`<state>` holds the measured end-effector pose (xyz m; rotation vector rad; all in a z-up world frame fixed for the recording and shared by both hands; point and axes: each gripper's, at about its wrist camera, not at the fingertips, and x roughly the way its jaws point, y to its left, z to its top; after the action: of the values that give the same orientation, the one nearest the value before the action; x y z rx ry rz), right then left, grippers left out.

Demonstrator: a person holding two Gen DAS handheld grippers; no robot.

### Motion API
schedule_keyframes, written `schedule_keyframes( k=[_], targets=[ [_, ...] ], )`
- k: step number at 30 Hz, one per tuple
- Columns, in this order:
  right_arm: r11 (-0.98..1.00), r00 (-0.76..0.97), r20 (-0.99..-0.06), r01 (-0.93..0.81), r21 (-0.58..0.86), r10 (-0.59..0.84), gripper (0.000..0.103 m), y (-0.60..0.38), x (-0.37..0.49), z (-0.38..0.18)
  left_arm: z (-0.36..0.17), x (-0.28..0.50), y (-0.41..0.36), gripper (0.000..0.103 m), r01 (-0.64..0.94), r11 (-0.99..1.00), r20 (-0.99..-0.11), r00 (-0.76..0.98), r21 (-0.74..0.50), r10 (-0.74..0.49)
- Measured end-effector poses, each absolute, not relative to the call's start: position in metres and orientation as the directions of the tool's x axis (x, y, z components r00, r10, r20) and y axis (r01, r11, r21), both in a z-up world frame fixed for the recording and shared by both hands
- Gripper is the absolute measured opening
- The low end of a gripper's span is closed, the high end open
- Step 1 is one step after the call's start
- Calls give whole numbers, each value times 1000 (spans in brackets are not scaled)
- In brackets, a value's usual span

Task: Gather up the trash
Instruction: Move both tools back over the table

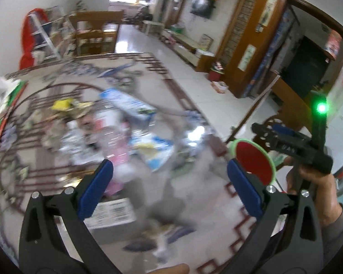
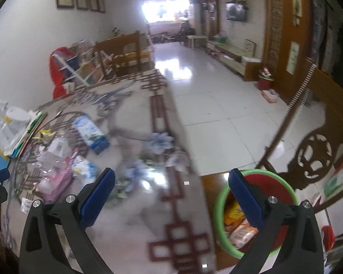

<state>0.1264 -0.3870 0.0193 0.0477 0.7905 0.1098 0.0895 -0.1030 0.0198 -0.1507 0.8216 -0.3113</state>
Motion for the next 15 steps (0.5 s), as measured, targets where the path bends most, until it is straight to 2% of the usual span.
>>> schedule_keyframes(
  k=[8, 15],
  targets=[
    [982, 665, -729, -179, 60, 165, 96, -328, 138, 12, -6, 76, -38, 98, 153, 964, -742, 617, -216, -264],
    [964, 586, -791, -264, 21, 178, 96, -284, 151, -14, -29, 72, -27, 98, 249, 953, -794, 538, -170, -282]
  ],
)
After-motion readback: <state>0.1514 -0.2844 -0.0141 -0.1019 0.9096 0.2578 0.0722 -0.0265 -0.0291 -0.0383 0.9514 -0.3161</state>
